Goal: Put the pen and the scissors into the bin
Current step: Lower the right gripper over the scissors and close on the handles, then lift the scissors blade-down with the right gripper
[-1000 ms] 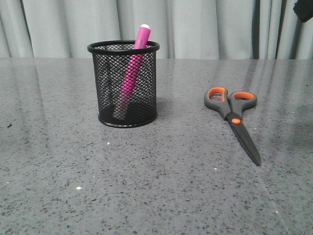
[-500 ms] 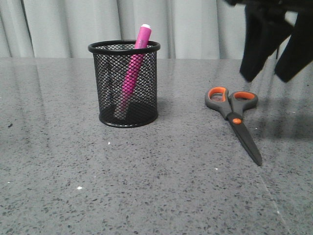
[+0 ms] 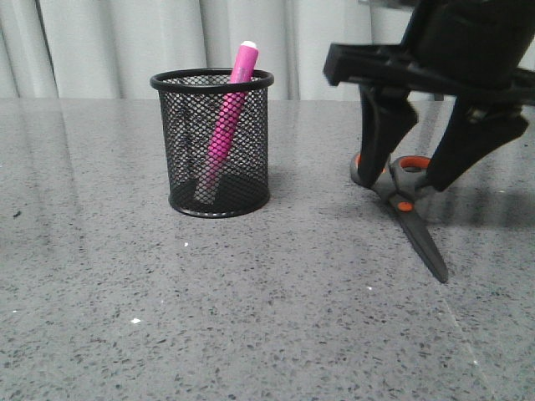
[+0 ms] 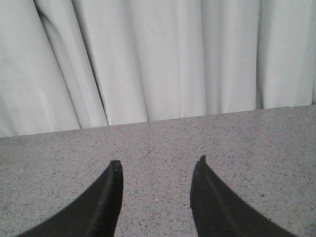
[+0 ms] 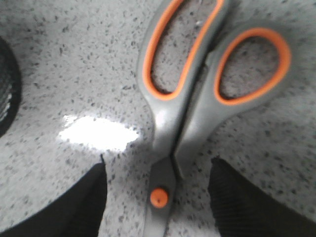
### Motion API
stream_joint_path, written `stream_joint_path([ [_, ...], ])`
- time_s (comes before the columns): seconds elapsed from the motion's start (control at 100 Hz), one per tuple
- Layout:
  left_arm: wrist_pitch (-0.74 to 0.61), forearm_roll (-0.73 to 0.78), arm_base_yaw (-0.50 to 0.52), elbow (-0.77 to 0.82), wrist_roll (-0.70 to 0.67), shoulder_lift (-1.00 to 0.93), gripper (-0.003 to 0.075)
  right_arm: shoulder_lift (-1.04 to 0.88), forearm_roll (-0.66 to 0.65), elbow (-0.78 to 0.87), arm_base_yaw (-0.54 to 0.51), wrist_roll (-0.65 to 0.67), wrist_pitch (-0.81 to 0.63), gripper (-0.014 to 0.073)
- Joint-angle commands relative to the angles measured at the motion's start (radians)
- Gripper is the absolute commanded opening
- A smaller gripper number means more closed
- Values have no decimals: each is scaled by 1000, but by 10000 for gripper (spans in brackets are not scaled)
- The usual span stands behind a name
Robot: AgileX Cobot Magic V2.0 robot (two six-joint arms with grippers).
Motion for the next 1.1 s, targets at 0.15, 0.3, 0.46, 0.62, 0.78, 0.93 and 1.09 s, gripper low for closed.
stream_joint_path([
  [0.15,-82,-17,3,-25,-3,-3,293,15,-41,-33,2,16,-67,402],
  [0.3,-82,-17,3,-25,-3,-3,293,18,-104,-33,2,54,-81,402],
  [0.46,-87,-22,3,-25,-3,-3,293,18,-141,-33,2,64,-81,402],
  [0.62,-100,-22,3,-25,-3,-3,293,19,-168,-33,13,64,-82,402],
  [0.78,-104,-24,3,-25,-3,-3,293,19,-182,-33,46,64,-94,401],
  [0.93,-104,-26,3,-25,-3,-3,293,19,-182,-33,52,64,-94,374],
  [1.09,-104,-46,3,-25,-3,-3,293,19,-209,-33,52,64,-67,120],
])
